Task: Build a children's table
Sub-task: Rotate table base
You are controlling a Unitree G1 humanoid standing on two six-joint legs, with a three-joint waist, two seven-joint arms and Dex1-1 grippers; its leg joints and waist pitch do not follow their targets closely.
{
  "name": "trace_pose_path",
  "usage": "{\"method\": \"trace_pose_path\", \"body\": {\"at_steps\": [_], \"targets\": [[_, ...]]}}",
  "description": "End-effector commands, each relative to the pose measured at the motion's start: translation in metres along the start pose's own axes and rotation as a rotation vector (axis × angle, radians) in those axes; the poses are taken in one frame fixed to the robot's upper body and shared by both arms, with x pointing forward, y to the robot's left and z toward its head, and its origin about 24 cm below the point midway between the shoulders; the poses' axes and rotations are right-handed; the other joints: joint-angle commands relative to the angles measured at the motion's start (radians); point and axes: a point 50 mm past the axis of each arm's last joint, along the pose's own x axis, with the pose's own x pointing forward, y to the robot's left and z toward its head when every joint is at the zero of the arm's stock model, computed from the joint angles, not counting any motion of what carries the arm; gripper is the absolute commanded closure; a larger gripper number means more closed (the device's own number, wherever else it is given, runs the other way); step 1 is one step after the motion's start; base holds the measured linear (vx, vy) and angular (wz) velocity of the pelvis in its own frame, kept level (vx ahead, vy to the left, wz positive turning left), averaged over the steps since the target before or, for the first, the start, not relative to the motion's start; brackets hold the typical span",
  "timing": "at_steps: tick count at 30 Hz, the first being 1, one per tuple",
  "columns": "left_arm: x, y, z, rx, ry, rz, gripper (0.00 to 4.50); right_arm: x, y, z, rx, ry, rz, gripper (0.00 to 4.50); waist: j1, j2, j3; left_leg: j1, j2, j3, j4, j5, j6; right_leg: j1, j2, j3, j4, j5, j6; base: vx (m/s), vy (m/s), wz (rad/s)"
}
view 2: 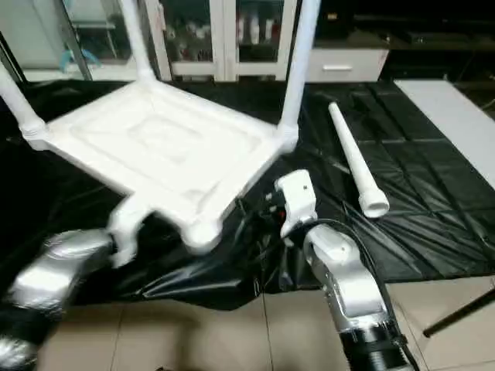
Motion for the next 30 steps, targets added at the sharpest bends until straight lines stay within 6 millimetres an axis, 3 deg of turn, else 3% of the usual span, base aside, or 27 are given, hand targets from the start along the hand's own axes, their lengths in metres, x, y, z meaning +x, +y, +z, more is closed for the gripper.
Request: {"method": "trace_pose_path", "body": {"at_steps": [1, 2, 3, 4, 6, 8, 12, 13, 15, 17, 19, 22, 26, 27, 28, 30], "targets": [[0.009, -0.001, 0.007, 0.039, -0.009, 0.029, 3.05, -0.001, -0.010, 0.002, -0.003, 0.009, -0.069, 0.00, -0.005, 0.009, -0.066, 0.006, 0.046, -0.022, -0.076, -0.169, -0.017, 0.049, -0.053, 0.047, -0.057, -0.113, -0.176, 0.000, 0.000, 0.00], [0.016, -0.004, 0.010, 0.047, -0.015, 0.024, 3.05, -0.001, -0.013, 0.002, -0.003, 0.010, -0.092, 0.00, -0.007, 0.007, -0.067, 0.004, 0.044, -0.020, -0.074, -0.160, -0.011, 0.050, -0.052, 0.047, -0.056, -0.097, -0.179, 0.000, 0.000, 0.00], [0.020, -0.006, 0.011, 0.051, -0.018, 0.020, 3.05, -0.001, -0.014, 0.002, -0.003, 0.011, -0.104, 0.00, -0.006, 0.013, -0.067, 0.004, 0.044, -0.021, -0.073, -0.148, -0.009, 0.050, -0.053, 0.047, -0.055, -0.082, -0.182, 0.000, 0.000, 0.00], [0.029, -0.010, 0.016, 0.063, -0.024, 0.023, 3.05, -0.001, -0.017, 0.002, 0.006, 0.007, -0.127, 0.00, -0.008, 0.009, -0.069, 0.005, 0.042, -0.018, -0.069, -0.133, 0.002, 0.051, -0.050, 0.046, -0.054, -0.052, -0.193, 0.000, 0.000, 0.00], [0.040, -0.015, 0.022, 0.078, -0.038, 0.028, 3.05, -0.001, -0.020, 0.003, 0.016, 0.000, -0.151, 0.00, -0.005, 0.007, -0.068, 0.005, 0.042, -0.016, -0.068, -0.137, 0.015, 0.050, -0.051, 0.046, -0.058, -0.059, -0.202, 0.000, 0.000, 0.00], [0.051, -0.023, 0.029, 0.105, -0.059, 0.026, 3.05, -0.001, -0.023, 0.005, 0.030, -0.008, -0.168, 0.00, -0.001, 0.012, -0.070, 0.003, 0.043, -0.019, -0.067, -0.128, 0.022, 0.053, -0.054, 0.045, -0.056, -0.058, -0.202, 0.000, 0.000, 0.00], [0.068, -0.047, 0.052, 0.119, -0.199, -0.032, 3.05, 0.000, -0.028, 0.008, 0.046, -0.010, -0.221, 0.00, 0.000, 0.008, -0.071, 0.002, 0.046, -0.019, -0.065, -0.120, 0.037, 0.055, -0.056, 0.044, -0.056, -0.051, -0.216, 0.000, 0.000, 0.00], [0.073, -0.062, 0.067, 0.091, -0.327, -0.096, 3.05, 0.001, -0.032, 0.009, 0.055, -0.004, -0.260, 0.00, 0.002, 0.011, -0.070, 0.003, 0.046, -0.020, -0.065, -0.119, 0.039, 0.053, -0.057, 0.044, -0.058, -0.055, -0.217, 0.000, 0.000, 0.00], [0.074, -0.073, 0.080, 0.042, -0.430, -0.129, 3.05, 0.002, -0.039, 0.010, 0.061, 0.010, -0.315, 0.00, 0.003, 0.007, -0.072, 0.002, 0.048, -0.019, -0.063, -0.110, 0.041, 0.054, -0.059, 0.043, -0.055, -0.038, -0.240, 0.000, 0.000, 0.00], [0.072, -0.078, 0.084, 0.038, -0.473, -0.156, 3.05, 0.002, -0.049, 0.009, 0.067, 0.037, -0.378, 0.00, 0.001, 0.004, -0.072, -0.002, 0.049, -0.018, -0.061, -0.095, 0.049, 0.056, -0.058, 0.043, -0.051, -0.021, -0.244, 0.000, 0.000, 0.00], [0.067, -0.079, 0.083, 0.048, -0.487, -0.187, 3.05, 0.002, -0.058, 0.010, 0.067, 0.058, -0.425, 0.00, -0.008, -0.006, -0.069, -0.011, 0.044, -0.019, -0.062, -0.086, 0.070, 0.061, -0.057, 0.041, -0.052, -0.043, -0.226, 0.000, 0.000, 0.00], [0.050, -0.077, 0.075, 0.091, -0.477, -0.237, 3.05, 0.006, -0.074, 0.016, 0.061, 0.083, -0.450, 0.00, -0.020, -0.002, -0.068, -0.008, 0.046, -0.015, -0.060, -0.100, 0.066, 0.056, -0.058, 0.040, -0.059, -0.125, -0.219, 0.000, 0.000, 0.00], [0.028, -0.066, 0.063, 0.141, -0.412, -0.261, 3.05, 0.013, -0.092, 0.022, 0.045, 0.153, -0.463, 0.00, -0.034, 0.003, -0.068, -0.007, 0.046, -0.014, -0.059, -0.096, 0.061, 0.052, -0.052, 0.038, -0.056, -0.127, -0.225, 0.000, 0.000, 0.00], [0.022, -0.061, 0.060, 0.164, -0.379, -0.261, 3.05, 0.014, -0.099, 0.022, 0.042, 0.184, -0.478, 0.00, -0.038, -0.006, -0.069, -0.004, 0.046, -0.012, -0.058, -0.095, 0.061, 0.050, -0.050, 0.039, -0.053, -0.117, -0.231, 0.000, 0.000, 0.00], [0.017, -0.057, 0.057, 0.185, -0.351, -0.259, 3.05, 0.015, -0.105, 0.023, 0.037, 0.205, -0.495, 0.00, -0.035, 0.001, -0.068, -0.001, 0.046, -0.012, -0.057, -0.095, 0.058, 0.047, -0.049, 0.038, -0.051, -0.113, -0.241, 0.000, 0.000, 0.00], [0.011, -0.051, 0.053, 0.222, -0.305, -0.251, 3.05, 0.016, -0.114, 0.026, 0.033, 0.222, -0.518, 0.00, -0.037, 0.002, -0.068, -0.001, 0.043, -0.011, -0.055, -0.106, 0.047, 0.045, -0.047, 0.037, -0.046, -0.116, -0.249, 0.000, 0.000, 0.00]]}}
